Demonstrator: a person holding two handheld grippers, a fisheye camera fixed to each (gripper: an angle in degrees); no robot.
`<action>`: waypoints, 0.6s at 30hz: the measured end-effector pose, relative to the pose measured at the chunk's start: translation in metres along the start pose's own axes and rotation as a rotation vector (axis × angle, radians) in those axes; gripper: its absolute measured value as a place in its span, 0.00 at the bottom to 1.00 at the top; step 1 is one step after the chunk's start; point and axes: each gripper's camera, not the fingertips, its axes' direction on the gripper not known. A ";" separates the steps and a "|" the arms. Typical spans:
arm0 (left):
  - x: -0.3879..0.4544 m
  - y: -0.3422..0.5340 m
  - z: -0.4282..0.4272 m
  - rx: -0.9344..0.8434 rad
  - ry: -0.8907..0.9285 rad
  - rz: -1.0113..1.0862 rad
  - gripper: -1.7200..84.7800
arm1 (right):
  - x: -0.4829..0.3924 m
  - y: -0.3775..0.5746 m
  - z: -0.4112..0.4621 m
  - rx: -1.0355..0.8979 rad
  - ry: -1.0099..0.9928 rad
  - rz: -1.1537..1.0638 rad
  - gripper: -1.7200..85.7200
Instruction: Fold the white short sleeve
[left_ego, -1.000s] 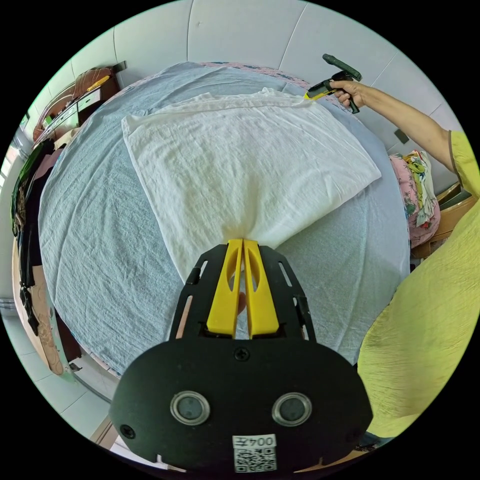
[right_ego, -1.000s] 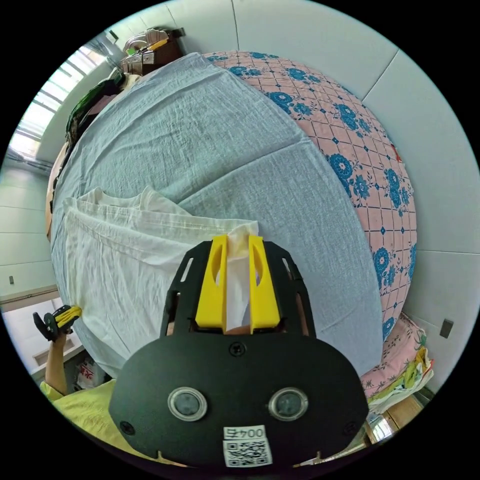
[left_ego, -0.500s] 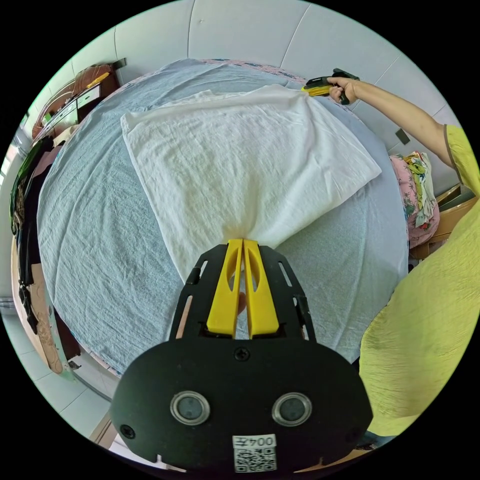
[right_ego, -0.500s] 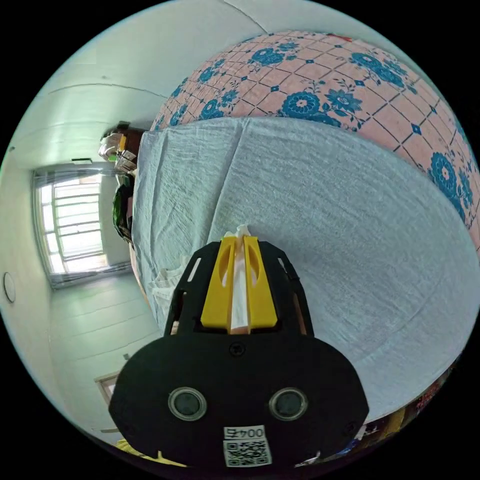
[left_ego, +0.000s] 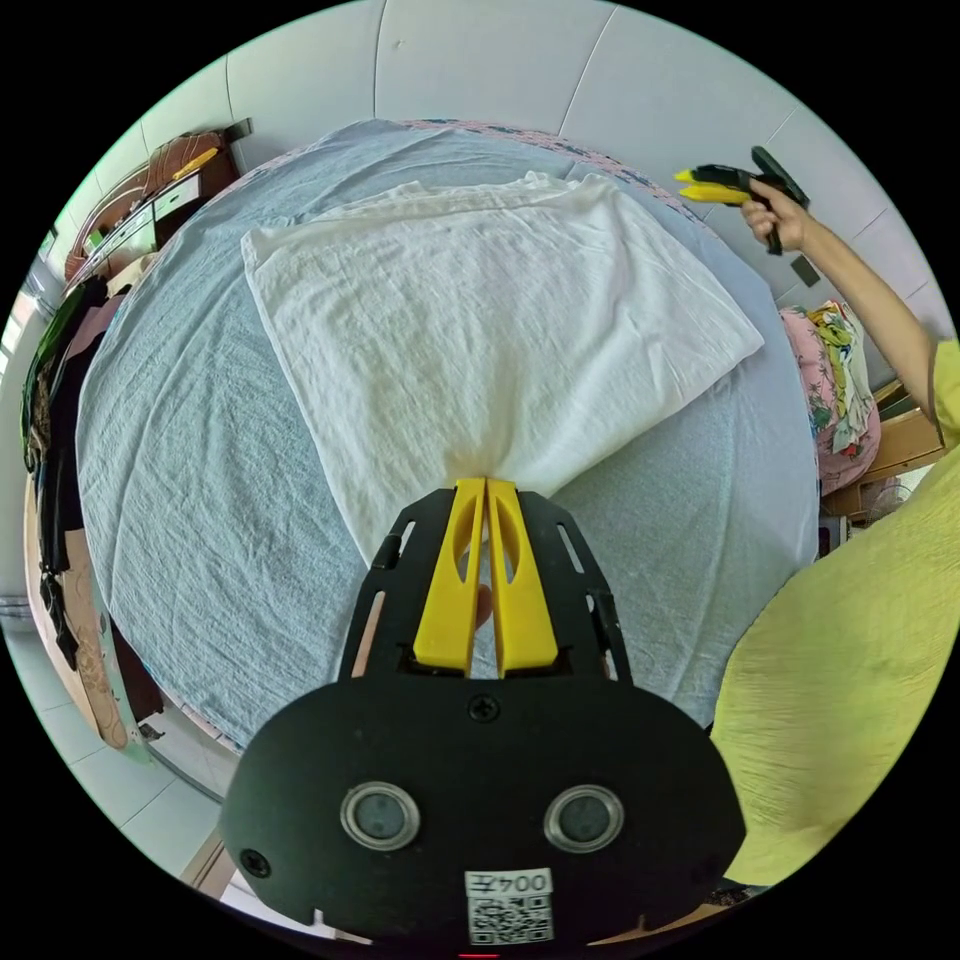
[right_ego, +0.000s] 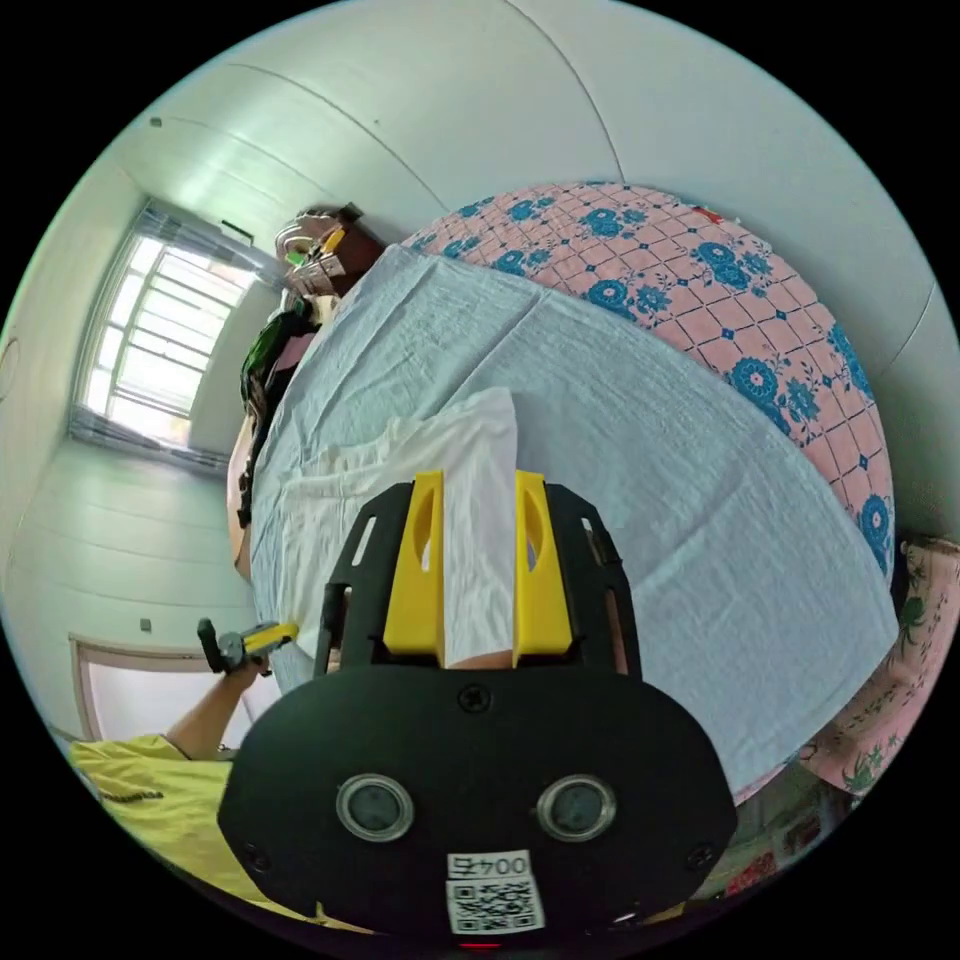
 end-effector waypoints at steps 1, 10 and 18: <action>-0.003 -0.001 0.001 0.000 0.007 0.003 0.02 | -0.007 0.035 -0.003 -0.036 0.019 -0.028 0.15; -0.022 -0.003 0.008 0.027 0.042 0.015 0.02 | 0.054 0.272 0.011 0.071 -0.272 0.529 0.14; -0.036 -0.010 0.017 0.038 0.069 0.014 0.02 | 0.067 0.286 0.043 0.190 -0.419 0.701 0.15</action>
